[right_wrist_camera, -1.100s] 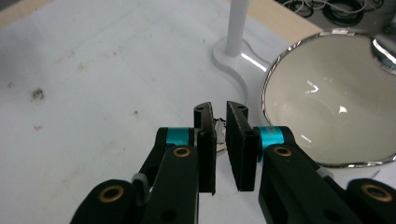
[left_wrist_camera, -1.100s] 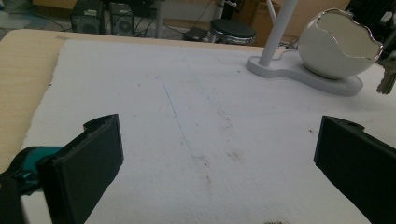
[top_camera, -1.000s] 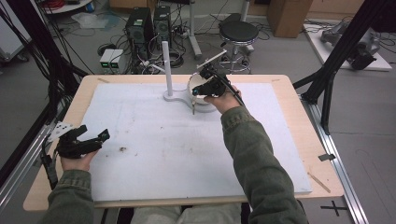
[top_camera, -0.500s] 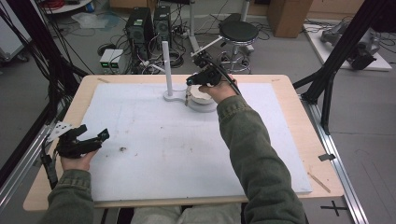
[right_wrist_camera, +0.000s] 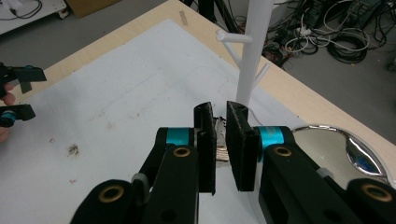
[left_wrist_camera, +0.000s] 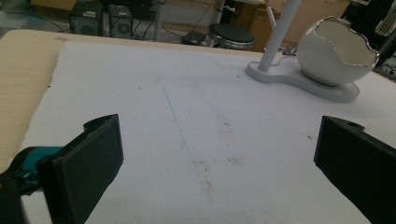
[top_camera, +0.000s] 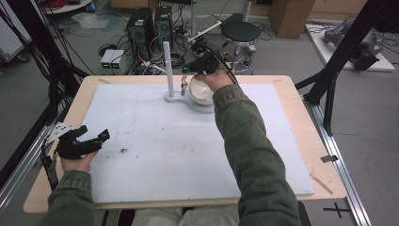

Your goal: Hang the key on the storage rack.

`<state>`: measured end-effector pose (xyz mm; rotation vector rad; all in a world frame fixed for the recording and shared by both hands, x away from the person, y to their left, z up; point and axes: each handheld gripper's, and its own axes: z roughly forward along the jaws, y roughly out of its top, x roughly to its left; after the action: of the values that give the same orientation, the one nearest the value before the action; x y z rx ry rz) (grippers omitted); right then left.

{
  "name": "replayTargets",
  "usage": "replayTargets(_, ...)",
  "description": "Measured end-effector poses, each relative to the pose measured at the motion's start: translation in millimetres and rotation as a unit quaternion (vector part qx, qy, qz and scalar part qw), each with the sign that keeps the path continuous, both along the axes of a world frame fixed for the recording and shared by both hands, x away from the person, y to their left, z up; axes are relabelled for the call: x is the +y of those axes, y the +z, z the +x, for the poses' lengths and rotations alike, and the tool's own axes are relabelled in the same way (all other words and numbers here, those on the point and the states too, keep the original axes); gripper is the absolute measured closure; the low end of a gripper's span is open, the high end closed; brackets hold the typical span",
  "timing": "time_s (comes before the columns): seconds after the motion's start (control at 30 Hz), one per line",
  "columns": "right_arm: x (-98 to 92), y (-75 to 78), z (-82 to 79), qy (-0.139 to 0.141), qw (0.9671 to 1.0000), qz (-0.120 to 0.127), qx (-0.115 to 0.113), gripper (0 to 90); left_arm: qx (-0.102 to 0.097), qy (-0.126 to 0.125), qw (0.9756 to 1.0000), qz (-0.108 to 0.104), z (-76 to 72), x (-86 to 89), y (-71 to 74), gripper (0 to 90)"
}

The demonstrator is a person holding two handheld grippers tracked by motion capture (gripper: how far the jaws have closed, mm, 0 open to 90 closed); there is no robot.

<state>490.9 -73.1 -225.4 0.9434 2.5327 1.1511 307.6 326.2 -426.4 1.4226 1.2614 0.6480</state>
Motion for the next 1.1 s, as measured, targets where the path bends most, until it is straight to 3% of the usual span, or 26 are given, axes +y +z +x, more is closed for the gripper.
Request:
replayTargets(0.63, 24.8, 34.4, 16.7, 0.010, 0.9998, 0.005, -0.015, 82.6, 0.000, -0.002, 1.0000, -0.002, -0.1, 0.3, -0.1, 1.8)
replayTargets(1.1, 48.8, 35.4, 31.9, 0.017, 0.9997, 0.013, -0.009, 82.7, 0.003, -0.005, 1.0000, 0.004, 0.4, -0.1, -1.0, 1.8)
